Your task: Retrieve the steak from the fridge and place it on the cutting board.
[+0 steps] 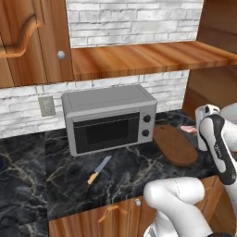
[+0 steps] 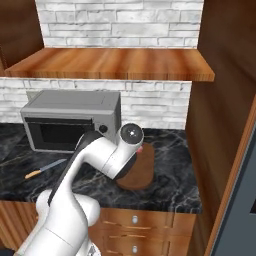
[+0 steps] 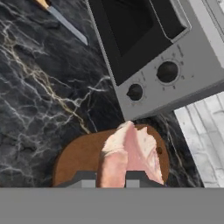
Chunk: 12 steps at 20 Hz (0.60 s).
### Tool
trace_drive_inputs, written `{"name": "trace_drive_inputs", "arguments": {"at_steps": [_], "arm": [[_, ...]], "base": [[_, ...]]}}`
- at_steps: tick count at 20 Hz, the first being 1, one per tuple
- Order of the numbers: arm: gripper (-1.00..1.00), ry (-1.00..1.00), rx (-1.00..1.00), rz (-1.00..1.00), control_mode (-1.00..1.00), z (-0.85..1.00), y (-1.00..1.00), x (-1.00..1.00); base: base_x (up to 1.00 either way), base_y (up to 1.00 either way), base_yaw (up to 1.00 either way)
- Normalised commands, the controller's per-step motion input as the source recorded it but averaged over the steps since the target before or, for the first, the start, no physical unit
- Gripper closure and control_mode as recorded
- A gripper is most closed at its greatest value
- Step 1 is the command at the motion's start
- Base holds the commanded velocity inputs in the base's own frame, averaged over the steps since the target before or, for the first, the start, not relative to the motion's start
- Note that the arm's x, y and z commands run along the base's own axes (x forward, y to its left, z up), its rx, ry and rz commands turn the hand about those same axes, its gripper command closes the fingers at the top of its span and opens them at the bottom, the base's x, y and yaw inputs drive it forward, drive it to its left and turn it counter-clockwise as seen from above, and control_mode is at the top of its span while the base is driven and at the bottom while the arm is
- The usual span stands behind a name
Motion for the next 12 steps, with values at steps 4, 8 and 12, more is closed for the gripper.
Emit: {"name": "trace_drive_inputs", "arguments": {"at_steps": [4,8,12], "arm": [[1.0,0.15,0.0,0.0,-1.0,-0.29,-0.09,0.41],[1.0,0.09,0.0,0.01,-1.0,-0.36,-0.04,0.35],[1.0,0.03,0.0,0.01,-1.0,-0.45,0.0,0.37]], "base": [[0.0,0.0,0.0],[0.0,0.0,0.0],[0.0,0.0,0.0]]}}
